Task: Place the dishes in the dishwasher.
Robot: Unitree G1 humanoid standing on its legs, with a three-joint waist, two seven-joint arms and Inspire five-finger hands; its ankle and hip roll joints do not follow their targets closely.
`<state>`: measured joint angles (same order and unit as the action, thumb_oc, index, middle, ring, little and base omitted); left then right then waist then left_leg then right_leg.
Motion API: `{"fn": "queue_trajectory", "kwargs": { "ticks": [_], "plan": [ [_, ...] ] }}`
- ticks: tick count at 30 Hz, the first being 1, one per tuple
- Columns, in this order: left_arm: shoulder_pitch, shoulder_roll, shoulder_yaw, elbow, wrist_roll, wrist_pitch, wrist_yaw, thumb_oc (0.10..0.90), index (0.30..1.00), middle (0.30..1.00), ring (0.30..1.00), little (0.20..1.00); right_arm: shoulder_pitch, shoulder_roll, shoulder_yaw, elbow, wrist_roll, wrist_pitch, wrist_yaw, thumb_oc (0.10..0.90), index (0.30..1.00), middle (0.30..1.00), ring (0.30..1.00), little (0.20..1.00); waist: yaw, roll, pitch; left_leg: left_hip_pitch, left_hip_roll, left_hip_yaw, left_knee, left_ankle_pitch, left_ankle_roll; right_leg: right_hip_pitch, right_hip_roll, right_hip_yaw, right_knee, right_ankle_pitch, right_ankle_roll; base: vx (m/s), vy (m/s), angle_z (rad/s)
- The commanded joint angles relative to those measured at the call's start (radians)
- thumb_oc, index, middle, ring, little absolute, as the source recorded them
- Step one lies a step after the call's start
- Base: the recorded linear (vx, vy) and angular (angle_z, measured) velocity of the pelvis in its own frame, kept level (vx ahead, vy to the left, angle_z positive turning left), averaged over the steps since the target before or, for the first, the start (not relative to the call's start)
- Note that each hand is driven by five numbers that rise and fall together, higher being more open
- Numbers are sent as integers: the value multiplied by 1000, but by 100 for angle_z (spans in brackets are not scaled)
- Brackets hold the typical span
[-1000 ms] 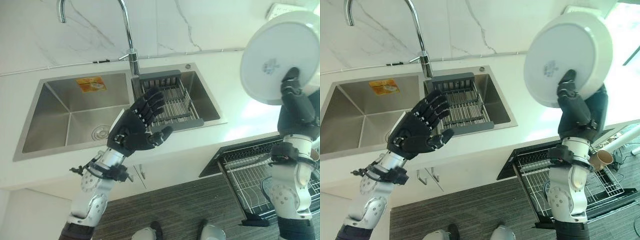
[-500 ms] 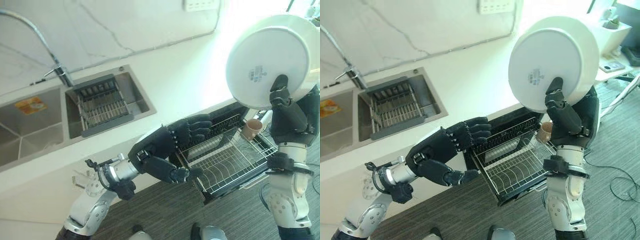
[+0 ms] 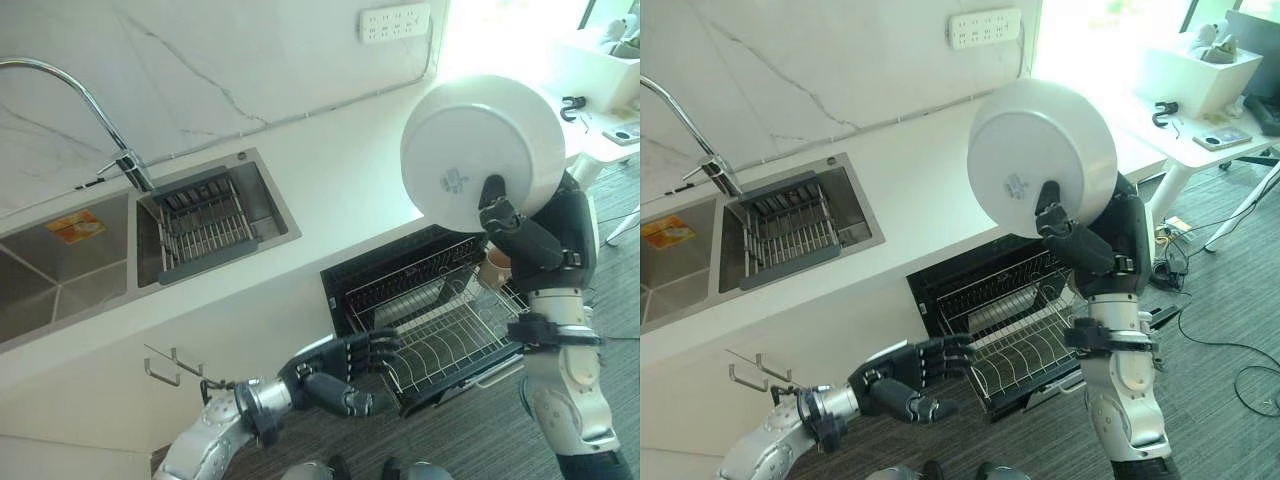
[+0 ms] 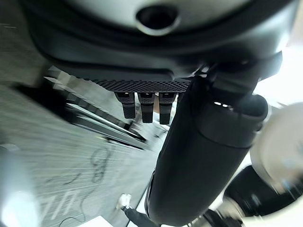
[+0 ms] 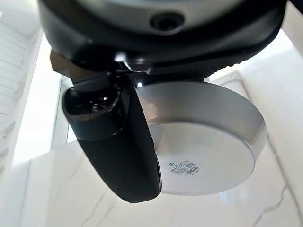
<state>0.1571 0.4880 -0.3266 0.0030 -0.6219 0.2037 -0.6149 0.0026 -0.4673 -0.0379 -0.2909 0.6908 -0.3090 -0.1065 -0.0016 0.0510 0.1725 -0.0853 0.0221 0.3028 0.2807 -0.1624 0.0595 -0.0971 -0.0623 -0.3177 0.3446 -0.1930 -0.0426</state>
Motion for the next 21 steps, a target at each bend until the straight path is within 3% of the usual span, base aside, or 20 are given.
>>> {"fn": "queue_trajectory", "kwargs": {
  "ticks": [1, 4, 7, 8, 11, 13, 14, 15, 18, 21],
  "plan": [
    [9, 11, 13, -65, 30, -97, 19, 800, 900, 900, 900, 900, -96, -3, -110, -33, 46, -77, -9, 400, 300, 300, 300, 300, -1, -25, -61, 25, 27, -75, 19, -89, -62, 54, -52, 22, -45, 3, 149, 103, 208, 1],
    [51, 0, 12, 122, 66, -188, 107, 800, 900, 900, 900, 900, -89, 3, -140, -35, 68, -62, -38, 400, 300, 300, 300, 300, -4, -33, -53, 27, 24, -77, 19, -96, -47, 60, -47, 22, -45, 31, 157, 118, 183, -3],
    [92, -45, 32, 329, 99, -250, 126, 800, 900, 900, 900, 900, -86, 27, -169, -34, 115, -86, -48, 400, 300, 300, 300, 300, -13, -23, -28, 23, 40, -111, 19, -88, -29, 78, -5, 17, -26, 164, 179, 75, 139, 5],
    [95, -81, 23, 436, 113, -277, 114, 800, 900, 900, 900, 900, -86, 54, -180, -37, 121, -98, -41, 400, 300, 300, 300, 300, -20, -28, -10, 10, 38, -135, 19, -85, -24, 19, -24, 55, 42, 207, 188, -21, -13, 20],
    [82, -115, 55, 604, 152, -321, 111, 800, 900, 900, 900, 900, -96, 87, -182, -16, 135, -105, -15, 400, 300, 300, 300, 300, -8, -42, 6, 7, 42, -148, 19, -92, -33, 23, -101, 74, -45, 226, 193, -17, -204, 23],
    [84, -128, 76, 665, 106, -288, 114, 800, 900, 900, 900, 900, -87, 93, -185, -13, 153, -102, -26, 400, 300, 300, 300, 300, -12, -58, 9, 14, 40, -148, 19, -102, -38, -12, -149, 117, -45, 246, 211, 2, -316, 2],
    [88, -155, 123, 747, 73, -219, 138, 800, 900, 900, 900, 900, -77, 104, -189, -14, 163, -92, -37, 400, 300, 300, 300, 300, -17, -64, 9, 16, 43, -158, 19, -110, -40, -31, -161, 148, -45, 244, 219, 17, -352, -8],
    [84, -177, 159, 842, 105, -210, 156, 800, 900, 900, 900, 900, -80, 112, -193, -8, 153, -79, -47, 400, 300, 300, 300, 300, -8, -68, 3, 16, 56, -152, 19, -106, -48, -25, -166, 128, -45, 200, 215, 17, -327, -4],
    [66, -216, 172, 994, 142, -262, 215, 800, 900, 900, 900, 900, -101, 107, -184, -10, 104, -39, -116, 400, 300, 300, 300, 300, 17, -78, -15, 6, 84, -138, 19, -96, -71, -21, -179, 77, -45, 110, 212, 5, -332, 8],
    [72, -257, 246, 1085, 82, -241, 236, 800, 900, 900, 900, 900, -98, 97, -181, -20, 43, -12, -152, 400, 300, 300, 300, 300, 28, -81, -34, 3, 112, -129, 19, -84, -89, -8, -161, 64, -45, 61, 206, 48, -330, -9]
  ]
}}
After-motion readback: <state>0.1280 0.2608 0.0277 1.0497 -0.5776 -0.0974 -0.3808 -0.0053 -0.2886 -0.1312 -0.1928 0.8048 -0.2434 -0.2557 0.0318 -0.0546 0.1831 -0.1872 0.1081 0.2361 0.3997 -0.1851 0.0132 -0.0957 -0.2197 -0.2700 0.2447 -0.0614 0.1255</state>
